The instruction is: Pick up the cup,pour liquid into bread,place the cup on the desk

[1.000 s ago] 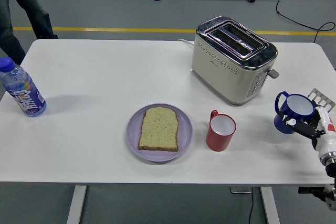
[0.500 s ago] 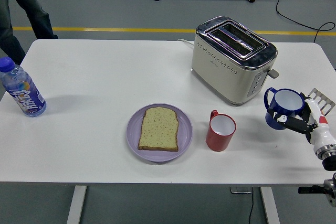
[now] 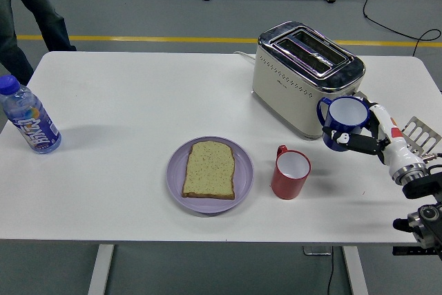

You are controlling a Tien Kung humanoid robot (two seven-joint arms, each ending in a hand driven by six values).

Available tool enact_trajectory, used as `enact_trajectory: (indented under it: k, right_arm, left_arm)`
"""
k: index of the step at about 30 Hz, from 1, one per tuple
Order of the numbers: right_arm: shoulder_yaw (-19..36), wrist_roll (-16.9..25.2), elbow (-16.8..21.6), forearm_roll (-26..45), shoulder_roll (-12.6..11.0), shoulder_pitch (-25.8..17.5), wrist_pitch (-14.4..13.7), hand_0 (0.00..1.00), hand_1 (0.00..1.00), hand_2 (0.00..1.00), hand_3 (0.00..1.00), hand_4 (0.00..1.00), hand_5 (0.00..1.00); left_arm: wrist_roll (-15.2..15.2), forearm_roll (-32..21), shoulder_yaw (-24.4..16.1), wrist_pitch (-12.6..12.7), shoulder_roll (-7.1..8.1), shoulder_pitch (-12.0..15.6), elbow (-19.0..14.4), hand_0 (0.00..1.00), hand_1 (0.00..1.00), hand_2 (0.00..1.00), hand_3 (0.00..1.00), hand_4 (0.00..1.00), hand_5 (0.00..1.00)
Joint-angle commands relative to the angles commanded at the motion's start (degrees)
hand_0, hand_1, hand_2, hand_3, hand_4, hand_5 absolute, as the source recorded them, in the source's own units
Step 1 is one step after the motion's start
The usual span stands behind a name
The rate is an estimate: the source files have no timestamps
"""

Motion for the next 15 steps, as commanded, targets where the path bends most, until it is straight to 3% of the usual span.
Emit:
enact_trajectory:
  k: [5, 15]
  right_arm:
    - [-2.5, -3.0, 0.0, -2.9, 0.2, 2.7, 3.1, 0.472, 0.413, 0.526, 0.496, 0.732, 0.002]
    - [-7.3, -4.0, -0.3, -5.4, 1.1, 6.9, 3.9, 0.472, 0.416, 0.525, 0.496, 0.728, 0.002]
  left_arm:
    - [0.0, 0.2, -0.1, 0.1, 0.04, 0.0, 0.0, 0.690, 0.756, 0.773, 0.611, 0.396, 0.998]
    - [0.2, 0.7, -0.4, 0.2, 0.07, 0.1, -0.1, 0.690, 0.756, 0.773, 0.611, 0.396, 0.998]
